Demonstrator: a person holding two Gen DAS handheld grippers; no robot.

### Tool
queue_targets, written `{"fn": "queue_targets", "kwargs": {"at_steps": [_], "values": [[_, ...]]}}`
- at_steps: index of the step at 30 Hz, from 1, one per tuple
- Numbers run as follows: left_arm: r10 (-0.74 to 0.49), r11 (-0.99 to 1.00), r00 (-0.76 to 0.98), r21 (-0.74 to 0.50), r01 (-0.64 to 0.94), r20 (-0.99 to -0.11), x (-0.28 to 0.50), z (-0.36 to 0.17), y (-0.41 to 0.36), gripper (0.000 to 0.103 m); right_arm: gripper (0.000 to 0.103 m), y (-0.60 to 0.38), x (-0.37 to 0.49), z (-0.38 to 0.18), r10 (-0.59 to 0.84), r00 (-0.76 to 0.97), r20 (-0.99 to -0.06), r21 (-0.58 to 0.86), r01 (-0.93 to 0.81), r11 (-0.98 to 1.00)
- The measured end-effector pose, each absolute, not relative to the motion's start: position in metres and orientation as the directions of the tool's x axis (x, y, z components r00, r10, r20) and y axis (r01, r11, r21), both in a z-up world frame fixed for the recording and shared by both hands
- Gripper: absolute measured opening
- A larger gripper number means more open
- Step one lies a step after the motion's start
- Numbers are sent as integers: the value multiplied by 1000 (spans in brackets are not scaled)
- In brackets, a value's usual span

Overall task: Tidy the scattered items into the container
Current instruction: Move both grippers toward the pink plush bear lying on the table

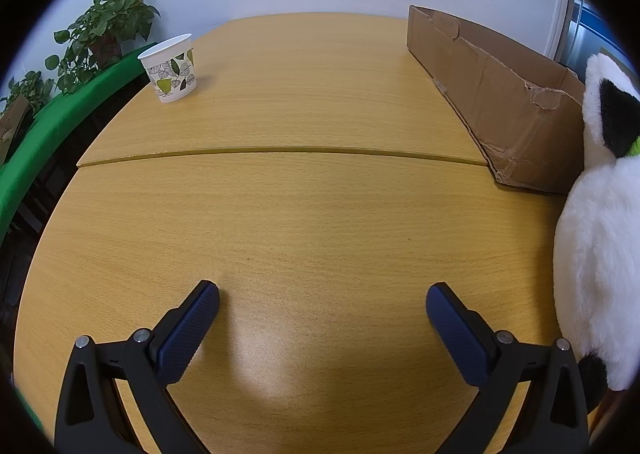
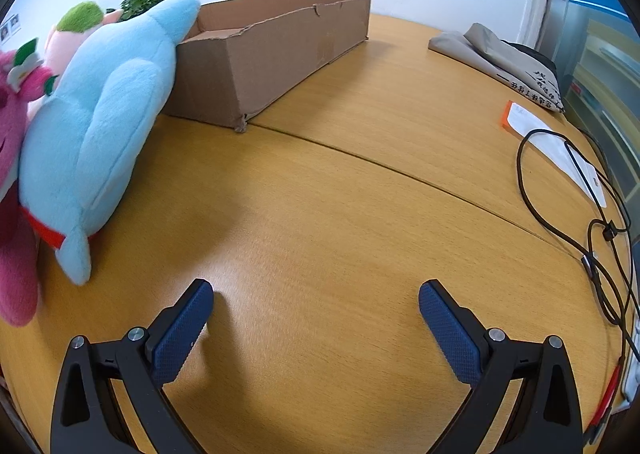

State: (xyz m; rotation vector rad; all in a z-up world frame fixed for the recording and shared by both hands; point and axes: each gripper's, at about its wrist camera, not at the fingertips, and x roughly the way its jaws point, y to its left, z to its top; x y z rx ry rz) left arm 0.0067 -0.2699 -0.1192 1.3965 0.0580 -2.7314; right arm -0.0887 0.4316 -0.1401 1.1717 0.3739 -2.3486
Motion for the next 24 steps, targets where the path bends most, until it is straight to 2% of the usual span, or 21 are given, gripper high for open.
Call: {"fn": "queue_targets", "kwargs": {"at_steps": [5,8,10,13,17,21,24], "values": [[-5,-999,-585,-24,41,-811,39,-113,-262,103,103,433,-54,-139,-236,-542,-806,-25,431,-902],[40,-997,-659,-71,21,-751,76,-79,-253,103,103,435,-21,-136,-281,-507,-815,-4,490,-872],[60,-996,-710,-89,3,-701,99,-50,-240,103,103,440,2,-126,-287,-529,-799,26,446,-894],[118,-993,-756,-88,-79,-644,127,-11,-204,103,103,442,35,-96,-327,-599,-731,72,409,-910],[236,-967,-770,-66,-245,-592,150,18,-137,103,103,421,78,-43,-389,-705,-593,92,421,-902],[340,-925,-731,-71,-373,-592,159,18,-80,103,103,381,108,-7,-453,-748,-485,53,492,-869],[342,-921,-717,-66,-383,-607,158,12,-59,103,103,358,122,7,-488,-744,-456,31,535,-844]]}}
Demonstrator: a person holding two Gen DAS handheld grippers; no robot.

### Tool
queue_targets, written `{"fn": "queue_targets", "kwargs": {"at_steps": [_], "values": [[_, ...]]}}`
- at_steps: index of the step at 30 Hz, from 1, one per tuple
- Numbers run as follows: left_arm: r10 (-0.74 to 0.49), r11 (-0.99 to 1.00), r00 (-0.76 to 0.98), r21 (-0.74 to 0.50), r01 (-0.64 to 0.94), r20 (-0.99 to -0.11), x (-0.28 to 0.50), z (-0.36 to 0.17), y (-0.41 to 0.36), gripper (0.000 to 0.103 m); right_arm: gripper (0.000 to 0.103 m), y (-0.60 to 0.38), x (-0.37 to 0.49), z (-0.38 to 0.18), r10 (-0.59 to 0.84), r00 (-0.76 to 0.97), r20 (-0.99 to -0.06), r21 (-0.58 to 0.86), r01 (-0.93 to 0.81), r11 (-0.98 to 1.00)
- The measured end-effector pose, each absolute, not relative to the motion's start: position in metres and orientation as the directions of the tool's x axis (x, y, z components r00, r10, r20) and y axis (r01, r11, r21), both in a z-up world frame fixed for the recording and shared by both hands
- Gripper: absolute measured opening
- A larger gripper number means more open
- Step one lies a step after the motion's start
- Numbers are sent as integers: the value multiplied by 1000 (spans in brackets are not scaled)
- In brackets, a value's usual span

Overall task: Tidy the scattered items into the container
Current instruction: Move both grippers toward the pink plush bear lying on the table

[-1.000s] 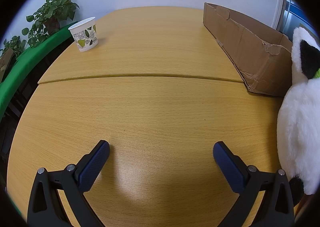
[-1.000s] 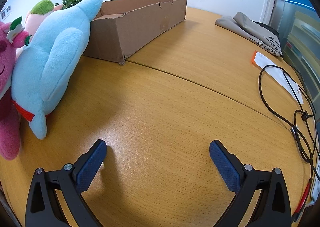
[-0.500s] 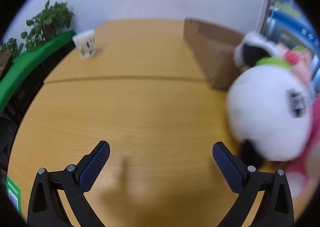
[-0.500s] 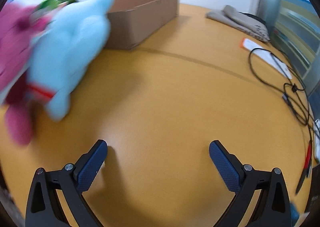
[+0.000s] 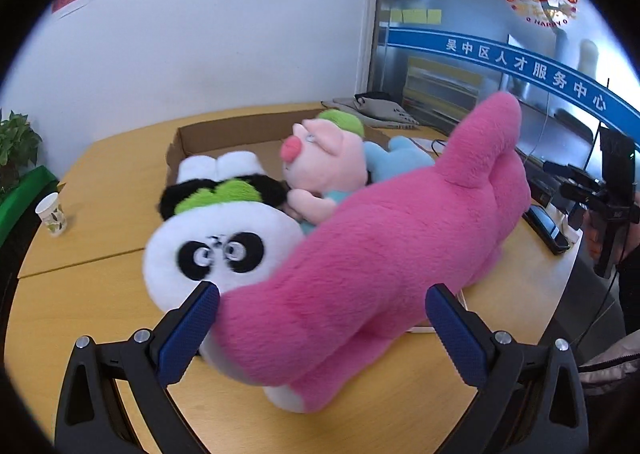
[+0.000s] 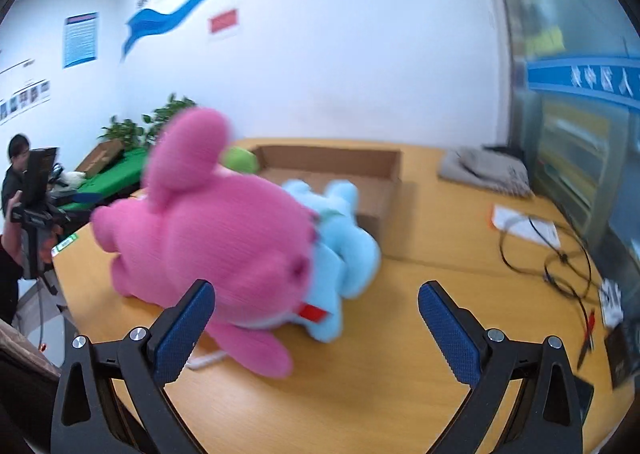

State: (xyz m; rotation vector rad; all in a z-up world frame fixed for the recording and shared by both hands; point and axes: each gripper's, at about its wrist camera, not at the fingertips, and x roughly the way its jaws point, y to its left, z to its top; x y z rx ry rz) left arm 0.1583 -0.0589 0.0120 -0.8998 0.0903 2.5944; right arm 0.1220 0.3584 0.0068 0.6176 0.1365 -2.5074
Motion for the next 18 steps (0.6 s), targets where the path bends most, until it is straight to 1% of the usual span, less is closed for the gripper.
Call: {"fn": "queue_targets", "kwargs": {"at_steps": [2,5,8,12,15,18], "values": [[316,-933,-727,-63,-354,-610,157,11,-53,103,103,345,129,13,-515,-731,-448,29,564,-825],[329,-936,-726,-110,-333,-604,155,13,-58,103,103,332,128,21,-527,-722,-448,11,585,-811],[322,-940,-718,-120,-318,-617,150,9,-61,103,103,327,128,23,-531,-729,-432,-15,595,-804],[313,-945,-711,-131,-300,-630,147,0,-69,102,103,327,111,15,-520,-721,-458,1,585,-811],[338,-939,-703,-172,-298,-626,144,-6,-81,102,103,324,90,8,-513,-716,-474,4,580,-814],[368,-930,-669,-244,-275,-646,134,-21,-91,102,103,312,71,2,-538,-686,-489,3,616,-788]]}}
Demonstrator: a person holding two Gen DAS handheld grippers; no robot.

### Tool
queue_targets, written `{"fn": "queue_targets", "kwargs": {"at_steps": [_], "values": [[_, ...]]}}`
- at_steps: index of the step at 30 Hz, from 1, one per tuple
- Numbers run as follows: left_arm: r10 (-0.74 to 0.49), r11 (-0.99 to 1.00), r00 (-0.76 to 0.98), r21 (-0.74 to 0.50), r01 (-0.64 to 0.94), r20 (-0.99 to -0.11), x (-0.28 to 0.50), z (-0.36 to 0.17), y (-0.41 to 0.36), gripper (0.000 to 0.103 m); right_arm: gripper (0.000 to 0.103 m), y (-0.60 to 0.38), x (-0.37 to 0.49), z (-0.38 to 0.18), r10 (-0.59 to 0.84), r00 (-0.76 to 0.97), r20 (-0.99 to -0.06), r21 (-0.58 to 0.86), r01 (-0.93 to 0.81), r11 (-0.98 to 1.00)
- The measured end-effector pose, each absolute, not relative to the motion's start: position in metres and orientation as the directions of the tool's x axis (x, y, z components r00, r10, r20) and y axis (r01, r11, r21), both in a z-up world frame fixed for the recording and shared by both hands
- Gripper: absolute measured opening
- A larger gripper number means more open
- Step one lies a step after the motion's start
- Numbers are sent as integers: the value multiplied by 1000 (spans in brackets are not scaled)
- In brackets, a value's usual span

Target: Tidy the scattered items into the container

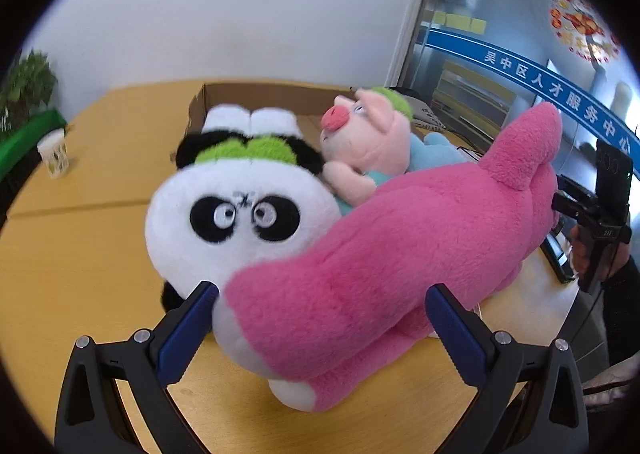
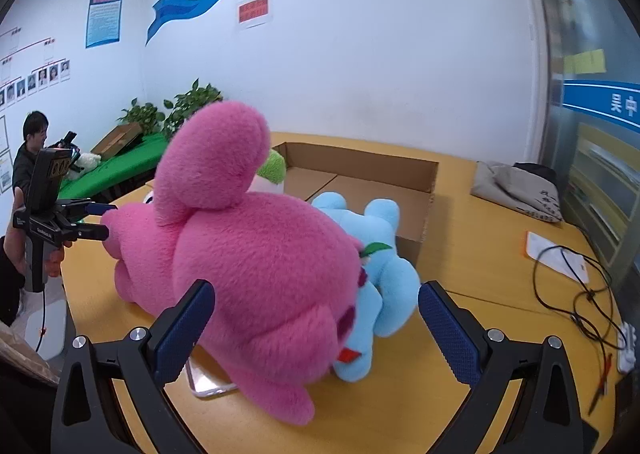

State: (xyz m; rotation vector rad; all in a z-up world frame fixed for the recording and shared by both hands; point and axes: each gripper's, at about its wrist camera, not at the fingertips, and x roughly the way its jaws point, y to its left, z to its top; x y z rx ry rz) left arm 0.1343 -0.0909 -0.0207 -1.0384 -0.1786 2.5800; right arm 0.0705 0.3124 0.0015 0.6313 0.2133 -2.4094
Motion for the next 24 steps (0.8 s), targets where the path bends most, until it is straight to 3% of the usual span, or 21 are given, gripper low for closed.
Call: {"fn": "queue_targets", "kwargs": {"at_steps": [6,8,10,13,17,22,24], "values": [[368,-928,-671,-303,-219,-644,124,-39,-94,101,103,297,26,-22,-641,-558,-528,135,689,-712],[365,-927,-669,-320,-197,-647,121,-42,-96,86,103,295,19,-25,-669,-527,-524,180,700,-692],[379,-917,-668,-356,-179,-641,118,-43,-100,77,101,294,20,-26,-676,-522,-520,185,704,-686],[380,-916,-671,-359,-178,-637,119,-38,-99,66,87,294,29,-20,-686,-531,-498,196,701,-685],[404,-902,-668,-392,-179,-625,121,-31,-101,47,79,292,46,-16,-664,-558,-498,164,691,-704],[415,-898,-679,-391,-201,-606,127,-11,-102,34,72,298,60,-10,-657,-570,-493,187,668,-721],[416,-899,-691,-384,-212,-591,128,1,-104,34,71,299,65,-5,-653,-579,-487,185,663,-726]]}}
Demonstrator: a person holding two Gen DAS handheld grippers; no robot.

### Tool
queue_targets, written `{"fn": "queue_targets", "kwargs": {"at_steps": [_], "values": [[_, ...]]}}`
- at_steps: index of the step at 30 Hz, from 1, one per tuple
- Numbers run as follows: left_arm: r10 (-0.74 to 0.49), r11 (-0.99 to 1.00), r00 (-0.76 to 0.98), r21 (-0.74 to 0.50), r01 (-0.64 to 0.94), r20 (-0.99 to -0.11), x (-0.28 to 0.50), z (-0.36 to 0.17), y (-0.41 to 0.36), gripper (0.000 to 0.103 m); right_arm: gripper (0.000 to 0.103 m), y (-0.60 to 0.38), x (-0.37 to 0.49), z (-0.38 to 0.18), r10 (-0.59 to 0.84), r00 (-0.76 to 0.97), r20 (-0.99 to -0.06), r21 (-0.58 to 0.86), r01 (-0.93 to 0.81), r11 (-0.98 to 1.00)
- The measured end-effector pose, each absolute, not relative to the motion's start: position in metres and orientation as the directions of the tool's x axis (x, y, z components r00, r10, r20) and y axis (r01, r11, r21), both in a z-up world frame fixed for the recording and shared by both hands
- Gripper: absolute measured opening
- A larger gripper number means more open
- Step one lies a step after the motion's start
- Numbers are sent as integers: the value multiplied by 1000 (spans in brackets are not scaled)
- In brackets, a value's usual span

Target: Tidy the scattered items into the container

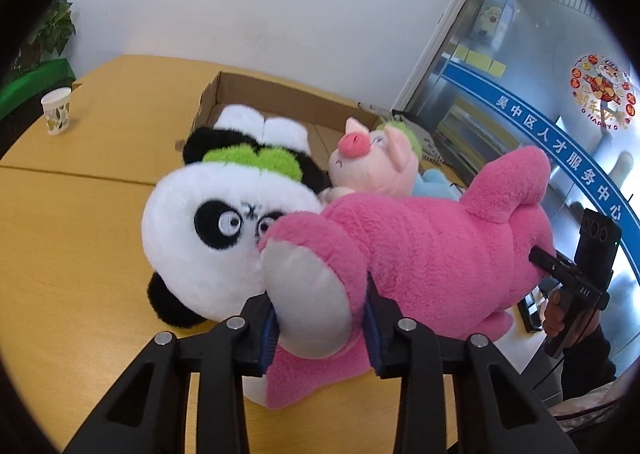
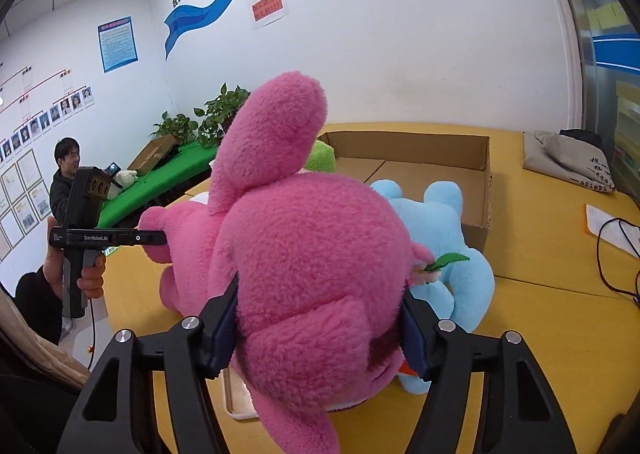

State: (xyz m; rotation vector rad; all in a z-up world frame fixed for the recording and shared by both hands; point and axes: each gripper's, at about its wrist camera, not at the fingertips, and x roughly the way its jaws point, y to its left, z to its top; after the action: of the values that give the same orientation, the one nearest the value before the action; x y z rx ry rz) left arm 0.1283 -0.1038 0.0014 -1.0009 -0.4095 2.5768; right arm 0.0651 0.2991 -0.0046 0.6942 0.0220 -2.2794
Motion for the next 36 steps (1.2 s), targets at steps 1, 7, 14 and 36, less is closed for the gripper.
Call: {"fn": "queue_targets", "kwargs": {"at_steps": [1,7,14,36], "values": [[413,-901,-699,-375,-218,-584,128,7,-104,33,71,299,68,-1,-652,-584,-483,180,662,-727],[435,-894,-723,-356,-274,-536,119,42,-101,32,71,304,72,27,-667,-623,-408,175,664,-727],[426,-902,-793,-271,-336,-435,94,108,-101,32,70,303,60,65,-670,-671,-317,141,666,-733],[371,-927,-881,-166,-335,-295,-81,225,-110,32,68,270,-81,192,-636,-766,-89,93,630,-771]]}}
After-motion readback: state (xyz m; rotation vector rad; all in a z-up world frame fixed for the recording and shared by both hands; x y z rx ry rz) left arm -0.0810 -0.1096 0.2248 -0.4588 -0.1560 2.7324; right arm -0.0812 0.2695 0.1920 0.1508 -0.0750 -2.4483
